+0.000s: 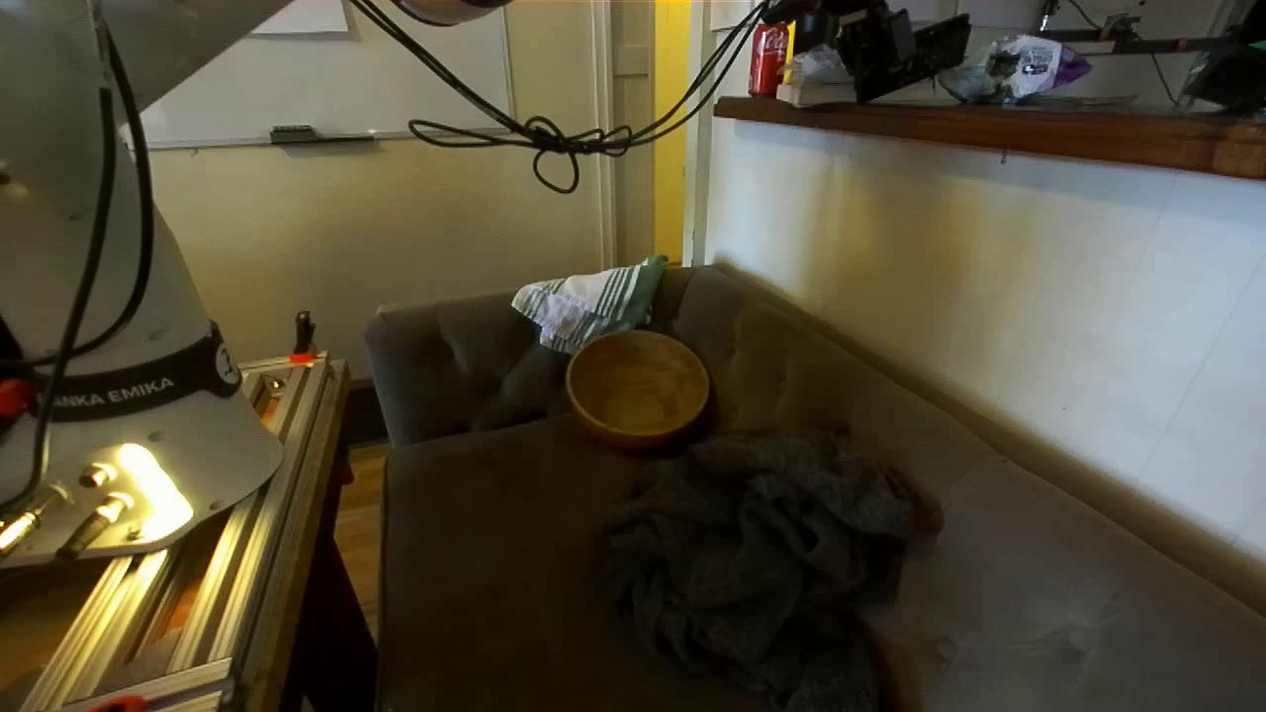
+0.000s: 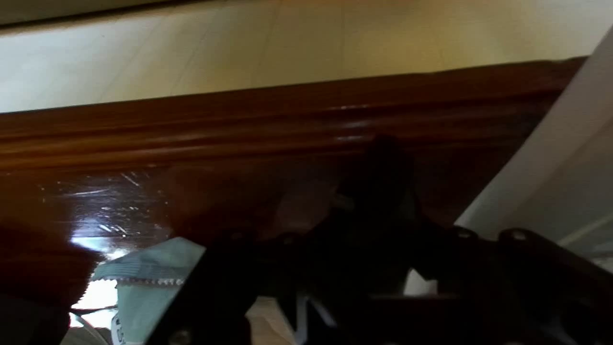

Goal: Remove the black remote from the wooden bowl and put it on the wooden top counter

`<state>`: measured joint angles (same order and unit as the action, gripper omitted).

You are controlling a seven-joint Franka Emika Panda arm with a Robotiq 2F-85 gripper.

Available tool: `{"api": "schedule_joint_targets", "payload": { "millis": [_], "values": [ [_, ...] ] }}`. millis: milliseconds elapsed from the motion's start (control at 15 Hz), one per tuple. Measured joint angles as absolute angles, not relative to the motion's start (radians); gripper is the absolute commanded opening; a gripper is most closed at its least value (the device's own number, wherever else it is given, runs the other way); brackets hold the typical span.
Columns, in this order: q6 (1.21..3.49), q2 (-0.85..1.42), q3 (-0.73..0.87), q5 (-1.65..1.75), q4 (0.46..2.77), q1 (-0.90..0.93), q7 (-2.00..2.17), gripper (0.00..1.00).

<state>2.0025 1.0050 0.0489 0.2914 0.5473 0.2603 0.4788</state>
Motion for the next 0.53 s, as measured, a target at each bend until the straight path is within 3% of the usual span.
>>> {"api": "schedule_joint_targets", "payload": {
  "millis": [133, 267, 400, 467, 533],
  "values": [
    [2.002, 1.01, 0.054, 0.292, 0.547, 0.274, 0.489, 0.41],
    [2.002, 1.01, 0.064, 0.295, 0.547, 0.284, 0.496, 0.67],
    [2.002, 1.01, 0.07, 0.295, 0.545, 0.29, 0.499, 0.81],
    [2.002, 1.01, 0.071, 0.295, 0.545, 0.292, 0.499, 0.66],
    [2.002, 1.01, 0.073, 0.295, 0.545, 0.293, 0.5, 0.71]
  ]
}}
